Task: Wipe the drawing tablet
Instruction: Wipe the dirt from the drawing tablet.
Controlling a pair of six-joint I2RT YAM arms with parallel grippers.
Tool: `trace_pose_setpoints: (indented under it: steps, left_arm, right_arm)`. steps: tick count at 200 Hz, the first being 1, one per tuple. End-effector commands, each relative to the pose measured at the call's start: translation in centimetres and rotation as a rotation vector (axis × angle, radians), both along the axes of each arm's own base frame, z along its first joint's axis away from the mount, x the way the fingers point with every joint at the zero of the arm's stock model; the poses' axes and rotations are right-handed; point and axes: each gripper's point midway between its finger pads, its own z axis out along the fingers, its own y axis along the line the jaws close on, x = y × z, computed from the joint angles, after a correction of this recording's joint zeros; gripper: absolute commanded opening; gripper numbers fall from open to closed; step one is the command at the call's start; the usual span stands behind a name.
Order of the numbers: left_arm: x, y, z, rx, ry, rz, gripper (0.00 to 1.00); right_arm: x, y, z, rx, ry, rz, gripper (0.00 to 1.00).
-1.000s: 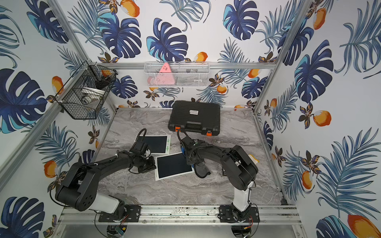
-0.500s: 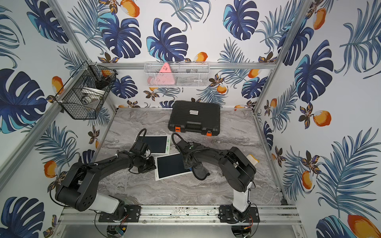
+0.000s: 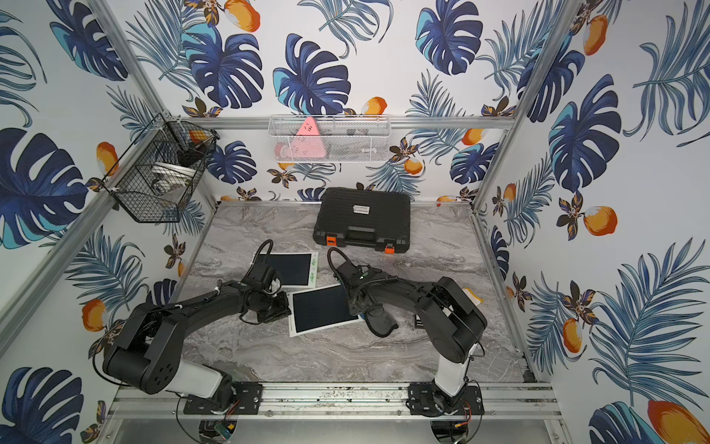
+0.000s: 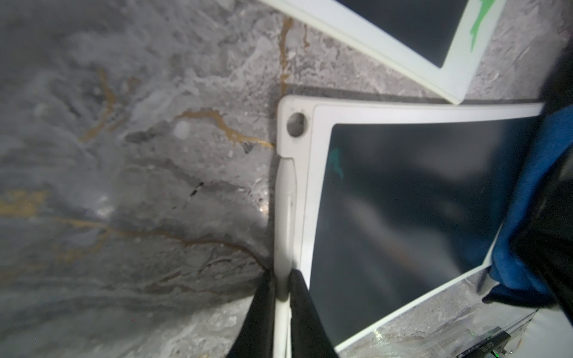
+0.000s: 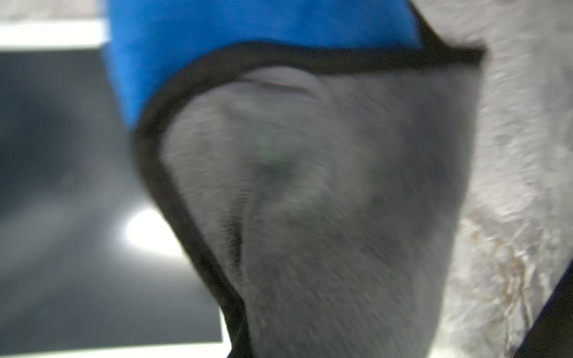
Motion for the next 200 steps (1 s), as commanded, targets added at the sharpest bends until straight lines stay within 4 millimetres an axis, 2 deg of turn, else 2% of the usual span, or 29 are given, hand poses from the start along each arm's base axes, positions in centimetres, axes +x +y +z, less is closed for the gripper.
trace_pose_setpoints:
  steps: [1,18,44,48,61,80,96,116,129,141,154,188,200]
  left_arm:
    - [-4.3,5.2,-2.9,0.286,0.162,0.017,0.13]
    - [-4.3,5.2,-2.9,0.287,0.162,0.017,0.13]
    - [-4.3,5.2,-2.8,0.286,0.162,0.015,0.13]
    - [-4.4,5.2,-2.9,0.286,0.162,0.015,0.13]
    - [-4.3,5.2,-2.8,0.286,0.161,0.014,0.13]
    - [-4.4,5.2,-2.9,0.286,0.164,0.014,0.13]
    - [-4.3,5.2,-2.9,0.287,0.163,0.013,0.13]
    - [-4.3,5.2,-2.9,0.286,0.164,0.013,0.13]
    - [-4.4,5.2,-3.0,0.288,0.166,0.013,0.13]
    - [-4.3,5.2,-3.0,0.288,0.165,0.012,0.13]
    - [-4.4,5.2,-3.0,0.289,0.167,0.012,0.13]
    - [-4.3,5.2,-2.9,0.288,0.166,0.012,0.13]
    - [-4.4,5.2,-3.0,0.288,0.166,0.011,0.13]
  right_arm:
    - [-0.2,0.2,0.1,-0.037,0.004,-0.011,0.00]
    - [-0.4,0.3,-0.8,-0.041,0.025,-0.012,0.00]
    - [-0.5,-0.9,-1.0,-0.041,0.029,-0.032,0.00]
    - [-1.1,-1.8,-1.7,-0.059,0.047,-0.038,0.00]
    - [-1.5,-2.8,-1.9,-0.062,0.055,-0.057,0.00]
    - [-2.0,-3.5,-1.7,-0.065,0.054,-0.066,0.00]
    - [-2.5,-2.8,-1.2,-0.065,0.039,-0.043,0.00]
    - [-3.2,-0.5,-0.6,-0.048,0.025,0.006,0.00]
    - [-3.6,0.7,-0.6,-0.037,0.023,0.027,0.00]
    - [-3.8,1.0,-1.1,-0.034,0.038,0.022,0.00]
    - [-3.5,0.1,-1.3,-0.052,0.038,0.008,0.00]
    - [-2.2,-4.2,-2.1,-0.047,0.076,-0.083,0.00]
    - [-2.1,-4.9,-2.3,-0.047,0.085,-0.091,0.00]
